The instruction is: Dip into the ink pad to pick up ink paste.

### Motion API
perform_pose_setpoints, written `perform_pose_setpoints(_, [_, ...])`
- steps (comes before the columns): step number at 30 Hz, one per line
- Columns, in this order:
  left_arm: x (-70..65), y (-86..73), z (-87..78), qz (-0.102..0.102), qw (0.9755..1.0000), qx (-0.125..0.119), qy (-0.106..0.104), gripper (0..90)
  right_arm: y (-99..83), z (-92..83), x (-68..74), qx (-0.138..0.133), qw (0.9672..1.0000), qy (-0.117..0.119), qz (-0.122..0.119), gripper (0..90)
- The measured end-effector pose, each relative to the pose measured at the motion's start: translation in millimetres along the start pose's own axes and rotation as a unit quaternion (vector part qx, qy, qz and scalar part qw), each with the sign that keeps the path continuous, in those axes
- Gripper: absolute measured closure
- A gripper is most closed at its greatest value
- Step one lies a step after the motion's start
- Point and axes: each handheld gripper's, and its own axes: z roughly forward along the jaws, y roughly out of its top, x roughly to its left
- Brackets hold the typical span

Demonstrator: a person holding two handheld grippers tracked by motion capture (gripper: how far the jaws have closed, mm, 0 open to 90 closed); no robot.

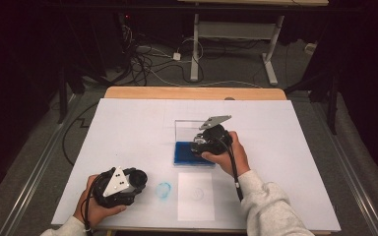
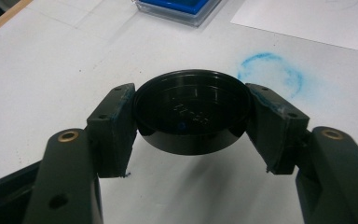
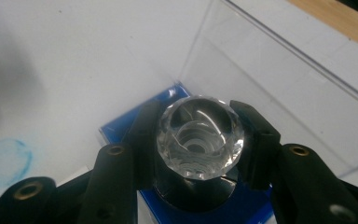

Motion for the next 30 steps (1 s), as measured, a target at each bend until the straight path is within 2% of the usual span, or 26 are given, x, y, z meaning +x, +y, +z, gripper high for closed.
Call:
perform_pose_setpoints(6, [-0.4, 0.0, 1.2, -0.002, 1.0, 0.004, -0.005, 36.4, -10.7, 1.3, -5.9, 0.011, 0.9999, 0.001, 0.012, 56.5])
perform_pose_setpoints(11, [-0.4, -0.1, 1.2, -0.002, 1.0, 0.005, -0.004, 36.4, -17.0, 6.4, -6.1, 0.026, 0.9996, -0.003, 0.01, 56.5])
perform_pose_setpoints(15, [-0.5, -0.2, 1.4, -0.001, 1.0, 0.006, -0.005, 36.4, -21.4, 5.6, -8.9, 0.018, 0.9997, 0.003, 0.016, 56.5])
perform_pose_setpoints(18, [-0.8, 0.3, 1.6, 0.004, 1.0, 0.006, -0.003, 36.4, -22.3, 5.8, -7.8, 0.016, 0.9999, 0.0, 0.006, 56.5])
perform_pose_setpoints(24, [-1.7, 0.3, 0.8, 0.0, 1.0, 0.005, -0.003, 36.4, -26.1, 5.7, -9.8, 0.007, 0.9998, 0.004, 0.021, 56.6])
perform_pose_setpoints(30, [-1.6, 0.1, 0.1, 0.003, 1.0, 0.002, 0.0, 36.4, -26.9, 6.3, -5.6, 0.004, 0.9999, -0.008, 0.013, 56.6])
